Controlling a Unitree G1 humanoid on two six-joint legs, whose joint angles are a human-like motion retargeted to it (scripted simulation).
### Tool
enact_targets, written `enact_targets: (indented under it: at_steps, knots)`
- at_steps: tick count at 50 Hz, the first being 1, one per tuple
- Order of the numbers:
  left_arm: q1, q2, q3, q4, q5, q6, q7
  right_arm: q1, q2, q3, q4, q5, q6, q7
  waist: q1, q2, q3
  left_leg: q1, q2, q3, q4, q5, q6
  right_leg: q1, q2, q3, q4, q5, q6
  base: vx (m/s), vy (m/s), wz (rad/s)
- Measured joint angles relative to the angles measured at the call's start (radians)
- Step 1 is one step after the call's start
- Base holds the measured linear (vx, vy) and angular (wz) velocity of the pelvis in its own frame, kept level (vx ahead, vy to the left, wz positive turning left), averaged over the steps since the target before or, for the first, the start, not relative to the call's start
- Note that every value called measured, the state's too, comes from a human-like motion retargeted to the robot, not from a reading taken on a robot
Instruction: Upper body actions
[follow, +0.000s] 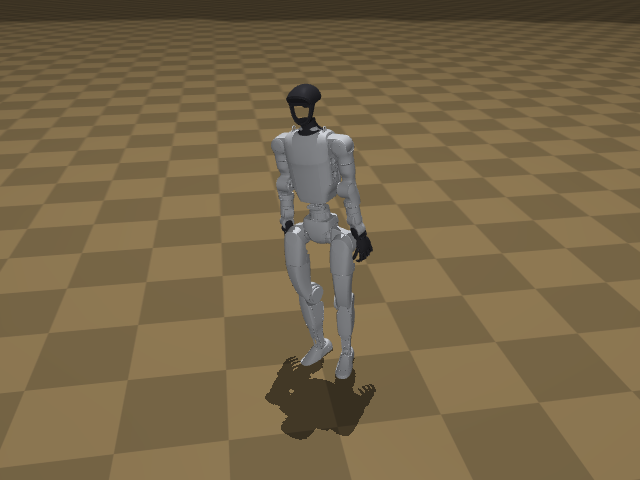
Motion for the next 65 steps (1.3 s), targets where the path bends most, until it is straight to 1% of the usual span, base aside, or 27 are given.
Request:
enact_targets:
  at_steps: [3, 11, 15, 20, 27, 35, 51, 60, 65]
  knots:
    - [-0.009, 0.001, 0.004, 0.004, 0.007, 0.003, 0.002, -0.017, -0.026, -0.007, -0.005, 0.000, -0.023, 0.040, -0.009, 0.003, -0.002, 0.000, 0.000, -0.001, -0.001, 0.000, 0.002, 0.000, -0.001, -0.001, 0.001, -0.001, 0.002, 0.00, 0.00, 0.00]
    - [-0.030, 0.000, -0.054, -0.017, 0.141, 0.004, 0.051, -0.035, -0.039, -0.076, 0.012, 0.147, 0.008, 0.009, 0.002, 0.001, -0.013, 0.000, 0.002, 0.001, -0.001, -0.001, -0.001, 0.000, -0.004, 0.002, 0.001, -0.002, 0.006, 0.00, 0.00, 0.00]
    - [-0.041, 0.011, -0.062, -0.020, 0.169, 0.005, 0.043, -0.035, -0.034, -0.087, 0.027, 0.199, 0.012, 0.021, 0.002, 0.002, -0.018, -0.001, 0.003, -0.006, -0.001, -0.001, 0.000, 0.001, -0.004, -0.005, 0.001, -0.004, 0.009, 0.00, 0.00, 0.00]
    - [-0.044, 0.014, -0.049, -0.010, 0.141, 0.011, -0.006, -0.028, -0.021, -0.070, 0.032, 0.171, 0.013, 0.040, 0.006, 0.000, -0.025, -0.003, 0.003, -0.005, -0.002, -0.001, 0.002, 0.004, 0.001, -0.004, -0.001, -0.008, 0.007, 0.00, 0.00, -0.04]
    - [-0.041, -0.002, -0.020, 0.001, 0.081, 0.016, -0.036, -0.020, -0.008, -0.018, 0.020, 0.061, 0.000, 0.032, 0.046, 0.001, -0.030, 0.001, 0.017, 0.036, -0.002, -0.008, -0.003, 0.003, 0.008, 0.039, 0.001, -0.012, 0.011, 0.00, -0.01, -0.28]
    - [-0.041, -0.001, -0.016, 0.005, 0.062, 0.017, -0.044, -0.029, -0.012, 0.009, 0.010, -0.011, -0.003, 0.044, 0.006, 0.003, -0.025, -0.002, 0.014, 0.005, -0.002, -0.002, -0.001, 0.001, 0.003, 0.007, 0.002, -0.006, 0.012, 0.00, -0.01, 0.15]
    - [-0.040, -0.003, -0.010, 0.005, 0.050, 0.019, -0.048, -0.024, -0.023, -0.043, 0.021, 0.075, 0.006, 0.035, 0.000, 0.010, -0.025, -0.003, 0.016, 0.006, -0.002, -0.002, -0.003, 0.002, 0.003, 0.008, -0.001, -0.006, 0.014, 0.00, 0.00, 0.00]
    - [-0.062, 0.003, -0.028, 0.024, 0.063, 0.017, -0.054, -0.030, -0.015, -0.088, 0.061, 0.093, 0.034, 0.018, -0.019, 0.009, -0.036, -0.010, 0.006, -0.002, -0.003, -0.001, -0.002, 0.004, 0.006, -0.002, -0.009, -0.009, 0.004, 0.00, 0.00, 0.02]
    - [-0.128, 0.019, -0.023, 0.074, 0.084, -0.009, -0.057, -0.061, -0.017, -0.147, 0.138, 0.216, 0.048, -0.021, -0.041, 0.012, -0.055, -0.019, -0.002, -0.039, -0.005, 0.004, 0.001, 0.001, 0.004, -0.041, -0.015, -0.007, 0.001, -0.03, 0.00, 0.30]
